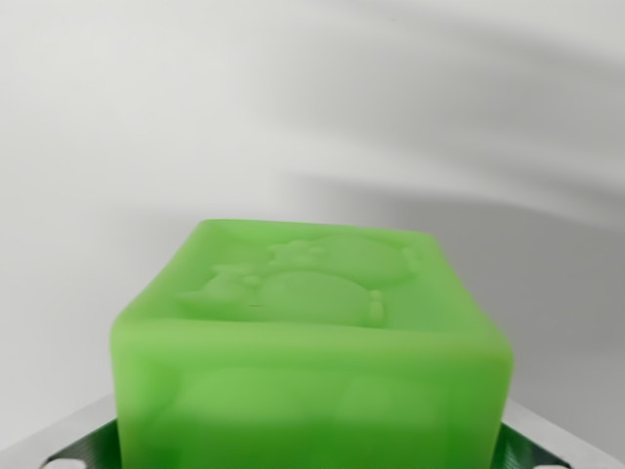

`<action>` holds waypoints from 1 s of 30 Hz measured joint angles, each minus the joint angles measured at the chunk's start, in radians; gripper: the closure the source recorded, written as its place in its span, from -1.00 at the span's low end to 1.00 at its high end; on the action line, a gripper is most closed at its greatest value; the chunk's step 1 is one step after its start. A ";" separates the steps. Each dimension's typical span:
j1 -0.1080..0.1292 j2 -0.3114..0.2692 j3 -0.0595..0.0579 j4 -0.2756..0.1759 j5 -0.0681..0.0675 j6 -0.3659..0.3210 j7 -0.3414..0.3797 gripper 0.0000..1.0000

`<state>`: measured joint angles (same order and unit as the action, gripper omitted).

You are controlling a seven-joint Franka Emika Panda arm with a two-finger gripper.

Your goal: Stack cube

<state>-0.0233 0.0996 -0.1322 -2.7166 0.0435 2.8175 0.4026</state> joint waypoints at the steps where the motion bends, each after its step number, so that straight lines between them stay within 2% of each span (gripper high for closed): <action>1: 0.005 -0.001 0.000 -0.001 -0.001 -0.001 0.010 1.00; 30: 0.122 -0.025 0.019 -0.005 -0.015 -0.020 0.277 1.00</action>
<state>0.0984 0.0748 -0.1129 -2.7215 0.0285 2.7971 0.6794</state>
